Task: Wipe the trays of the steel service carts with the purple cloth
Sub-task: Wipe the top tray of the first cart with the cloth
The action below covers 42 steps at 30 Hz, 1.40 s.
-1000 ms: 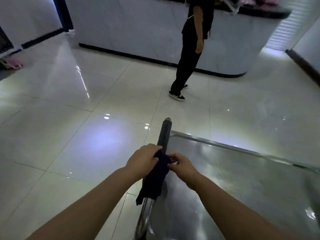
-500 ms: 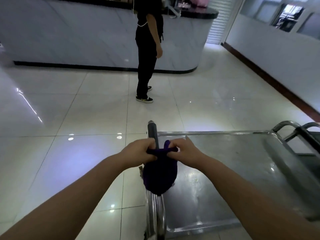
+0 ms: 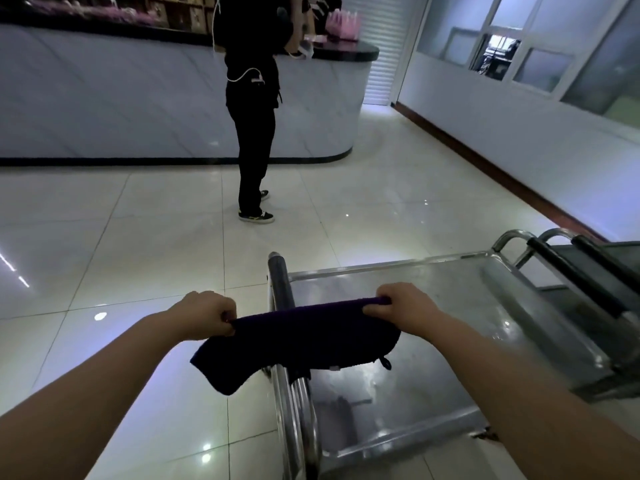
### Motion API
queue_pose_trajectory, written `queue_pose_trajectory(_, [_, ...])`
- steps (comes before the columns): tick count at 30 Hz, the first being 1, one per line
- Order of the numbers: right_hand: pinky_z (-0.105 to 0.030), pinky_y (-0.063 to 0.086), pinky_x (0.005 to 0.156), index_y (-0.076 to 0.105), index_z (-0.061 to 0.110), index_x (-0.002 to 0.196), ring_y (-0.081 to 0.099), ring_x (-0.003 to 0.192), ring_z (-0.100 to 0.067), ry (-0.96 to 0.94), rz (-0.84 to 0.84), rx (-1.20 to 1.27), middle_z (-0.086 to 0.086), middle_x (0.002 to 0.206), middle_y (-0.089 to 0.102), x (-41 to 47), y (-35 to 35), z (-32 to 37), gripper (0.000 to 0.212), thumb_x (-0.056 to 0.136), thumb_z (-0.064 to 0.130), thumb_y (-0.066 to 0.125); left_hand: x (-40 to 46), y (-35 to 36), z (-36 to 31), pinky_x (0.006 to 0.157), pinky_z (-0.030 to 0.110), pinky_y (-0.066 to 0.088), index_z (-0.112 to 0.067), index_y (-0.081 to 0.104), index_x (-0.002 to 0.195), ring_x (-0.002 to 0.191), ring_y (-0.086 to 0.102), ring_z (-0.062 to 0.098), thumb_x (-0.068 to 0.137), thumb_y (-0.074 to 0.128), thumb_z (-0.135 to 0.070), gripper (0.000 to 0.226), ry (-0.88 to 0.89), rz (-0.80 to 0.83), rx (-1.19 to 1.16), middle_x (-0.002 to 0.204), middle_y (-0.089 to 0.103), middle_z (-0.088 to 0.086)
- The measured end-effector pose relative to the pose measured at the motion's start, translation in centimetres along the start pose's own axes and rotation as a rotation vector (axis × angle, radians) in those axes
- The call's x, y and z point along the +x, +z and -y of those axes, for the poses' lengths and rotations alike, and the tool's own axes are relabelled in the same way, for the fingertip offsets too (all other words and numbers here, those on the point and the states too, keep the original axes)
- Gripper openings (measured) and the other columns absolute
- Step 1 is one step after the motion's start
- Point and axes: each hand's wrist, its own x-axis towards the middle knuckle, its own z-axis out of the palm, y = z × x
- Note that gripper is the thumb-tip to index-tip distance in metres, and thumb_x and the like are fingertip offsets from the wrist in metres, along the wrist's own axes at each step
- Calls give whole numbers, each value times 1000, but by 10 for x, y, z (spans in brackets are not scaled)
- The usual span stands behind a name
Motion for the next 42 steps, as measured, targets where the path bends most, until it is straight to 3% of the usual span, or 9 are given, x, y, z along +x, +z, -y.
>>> queue_pose_trajectory(6, [-20, 44, 55, 63, 6, 78, 57, 62, -12, 179, -76, 424, -3, 71, 60, -17, -8, -21, 25, 88, 29, 67, -11, -5, -13, 57, 26, 39, -11, 59, 87, 70, 54, 18, 94, 53, -15, 10, -92, -205, -831, 82, 60, 7])
queue_pose_trajectory(12, [-22, 47, 47, 60, 4, 79, 60, 58, -17, 311, -118, 874, -8, 71, 62, -29, -31, -23, 19, 87, 19, 69, -11, -39, -69, 72, 35, 50, -19, 64, 83, 79, 62, 22, 91, 57, -21, 11, -102, -478, -767, 84, 64, 3])
queue_pose_trajectory(15, [-25, 50, 50, 61, 3, 78, 62, 60, -19, 284, -91, 997, -10, 72, 62, -36, -38, -21, 17, 87, 16, 67, -11, -51, -119, 69, 30, 51, -15, 65, 88, 80, 63, 20, 85, 68, -16, 5, -76, -355, -939, 89, 65, 4])
queue_pose_trajectory(19, [-23, 52, 50, 61, -1, 77, 61, 60, -19, 210, -53, 1085, -15, 74, 60, -54, -45, -26, 12, 87, 7, 63, -6, -48, -187, 75, 33, 58, -11, 63, 101, 86, 69, 25, 76, 74, -6, 28, -44, -98, -1029, 95, 69, 10])
queue_pose_trajectory(29, [-26, 59, 67, 67, 1, 99, 68, 72, -19, 173, 0, 1084, -12, 85, 68, -90, -44, -112, 19, 93, 16, 59, -2, -13, -334, 92, 35, 52, -14, 59, 110, 100, 63, 22, 73, 73, 1, 42, 112, 98, -1075, 106, 66, 10])
queue_pose_trajectory(32, [-27, 59, 73, 66, 8, 97, 70, 78, -19, 198, 48, 1128, -10, 89, 70, -97, -44, -140, 19, 98, 22, 53, 3, 5, -366, 74, 22, 52, -23, 56, 108, 94, 62, 13, 71, 82, -17, 46, 99, 15, -938, 103, 65, 0])
queue_pose_trajectory(35, [-25, 58, 71, 70, 8, 94, 72, 79, -17, 170, 118, 1107, -7, 84, 74, -103, -42, -170, 15, 93, 16, 58, 6, 20, -386, 70, 19, 51, -18, 58, 108, 90, 62, 12, 86, 64, -8, 24, 33, -89, -938, 102, 65, 4])
queue_pose_trajectory(39, [-24, 51, 65, 71, 4, 87, 68, 83, -21, 317, -55, 1046, -8, 85, 71, -105, -18, -221, 8, 85, 7, 63, 0, 30, -394, 67, 23, 53, -16, 60, 108, 87, 64, 19, 92, 47, 0, 26, -40, -43, -1045, 99, 65, 8])
queue_pose_trajectory(42, [-31, 45, 82, 55, 11, 114, 57, 102, -21, 433, -39, 1033, -4, 114, 60, -101, 12, -251, 30, 87, -1, 56, -8, 36, -393, 67, 23, 51, -17, 61, 109, 89, 64, 20, 92, 48, -1, 27, 7, 32, -1051, 100, 66, 7])
